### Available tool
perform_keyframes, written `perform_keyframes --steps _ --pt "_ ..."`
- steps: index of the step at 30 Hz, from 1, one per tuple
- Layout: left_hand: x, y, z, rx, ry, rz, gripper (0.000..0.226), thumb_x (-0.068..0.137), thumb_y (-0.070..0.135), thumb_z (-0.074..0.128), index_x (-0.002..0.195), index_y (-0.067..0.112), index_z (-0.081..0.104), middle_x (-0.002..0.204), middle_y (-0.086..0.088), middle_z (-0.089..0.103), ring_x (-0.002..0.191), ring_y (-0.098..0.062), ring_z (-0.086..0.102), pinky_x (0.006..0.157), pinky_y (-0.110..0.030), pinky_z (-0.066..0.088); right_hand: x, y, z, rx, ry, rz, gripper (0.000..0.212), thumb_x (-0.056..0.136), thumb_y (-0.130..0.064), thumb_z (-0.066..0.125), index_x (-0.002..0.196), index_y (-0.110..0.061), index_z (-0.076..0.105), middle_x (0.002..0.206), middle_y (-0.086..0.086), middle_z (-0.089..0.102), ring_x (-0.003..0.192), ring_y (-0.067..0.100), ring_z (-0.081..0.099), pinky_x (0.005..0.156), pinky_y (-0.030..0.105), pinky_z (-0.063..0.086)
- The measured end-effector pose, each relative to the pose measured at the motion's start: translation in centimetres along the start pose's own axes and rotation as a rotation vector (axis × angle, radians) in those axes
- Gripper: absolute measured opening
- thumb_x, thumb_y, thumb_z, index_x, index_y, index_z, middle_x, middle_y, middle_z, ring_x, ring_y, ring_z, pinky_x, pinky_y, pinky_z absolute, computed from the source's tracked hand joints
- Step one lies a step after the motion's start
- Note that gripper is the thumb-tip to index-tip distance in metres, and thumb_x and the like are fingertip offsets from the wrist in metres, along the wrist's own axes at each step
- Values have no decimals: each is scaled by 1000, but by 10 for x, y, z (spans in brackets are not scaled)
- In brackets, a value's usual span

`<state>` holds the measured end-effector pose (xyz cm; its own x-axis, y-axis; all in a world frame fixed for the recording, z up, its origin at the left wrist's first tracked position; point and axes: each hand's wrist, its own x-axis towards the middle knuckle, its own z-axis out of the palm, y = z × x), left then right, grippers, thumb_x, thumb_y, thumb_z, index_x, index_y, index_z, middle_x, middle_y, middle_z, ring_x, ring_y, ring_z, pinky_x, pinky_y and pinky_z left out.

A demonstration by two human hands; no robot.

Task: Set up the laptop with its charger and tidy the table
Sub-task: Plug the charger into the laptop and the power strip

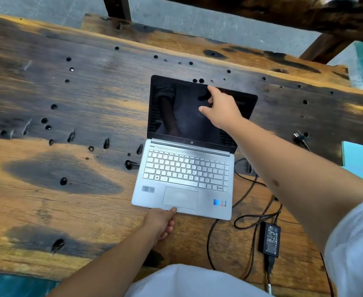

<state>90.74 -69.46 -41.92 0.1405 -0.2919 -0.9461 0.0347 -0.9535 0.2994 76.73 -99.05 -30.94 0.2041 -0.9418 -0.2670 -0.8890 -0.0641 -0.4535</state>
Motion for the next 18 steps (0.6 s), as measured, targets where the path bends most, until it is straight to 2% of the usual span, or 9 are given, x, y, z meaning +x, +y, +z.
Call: perform_keyframes --steps 2,3,5,7,9,13,18 --pt "-9 5 -3 148 -15 101 36 87 50 65 78 15 63 64 1 67 49 -13 59 49 -23 47 -30 9 10 -22 -27 -9 68 93 -34 61 151 -19 30 138 9 55 120 30 55 98 44 47" --pt "-13 8 -6 273 5 196 37 87 53 64 83 17 64 72 2 69 59 -16 64 59 -27 51 -47 13 17 -38 -52 -6 67 93 -32 59 152 -19 29 142 9 53 124 30 53 101 44 46" --pt "-24 14 -11 530 78 396 41 87 56 61 109 22 65 95 3 68 91 -20 66 82 -31 51 -88 23 32 -59 -117 1 66 95 -31 58 152 -18 28 149 7 46 133 29 46 106 43 42" --pt "-34 20 -16 647 112 556 59 88 58 57 137 26 50 126 -1 61 119 -20 56 96 -31 45 -133 33 49 -87 -170 -1 68 95 -36 57 153 -19 25 155 3 38 139 26 38 108 43 40" --pt "-44 24 -20 776 151 690 71 88 63 49 150 32 32 152 0 39 139 -19 37 108 -38 38 -178 41 66 -111 -203 4 72 94 -44 56 153 -22 22 160 1 29 143 25 31 109 44 38" --pt "-63 24 -24 1121 302 863 82 82 76 30 153 41 5 165 -1 3 151 -23 8 114 -48 29 -251 51 88 -81 -211 70 84 89 -57 55 156 -26 14 165 3 7 150 23 14 118 39 24" --pt "-87 16 -28 1332 337 969 86 78 81 16 151 43 -9 164 -3 -16 151 -25 -8 117 -51 18 -308 51 94 -113 -154 103 88 87 -67 46 156 -29 7 165 1 -10 152 20 -5 120 40 11"
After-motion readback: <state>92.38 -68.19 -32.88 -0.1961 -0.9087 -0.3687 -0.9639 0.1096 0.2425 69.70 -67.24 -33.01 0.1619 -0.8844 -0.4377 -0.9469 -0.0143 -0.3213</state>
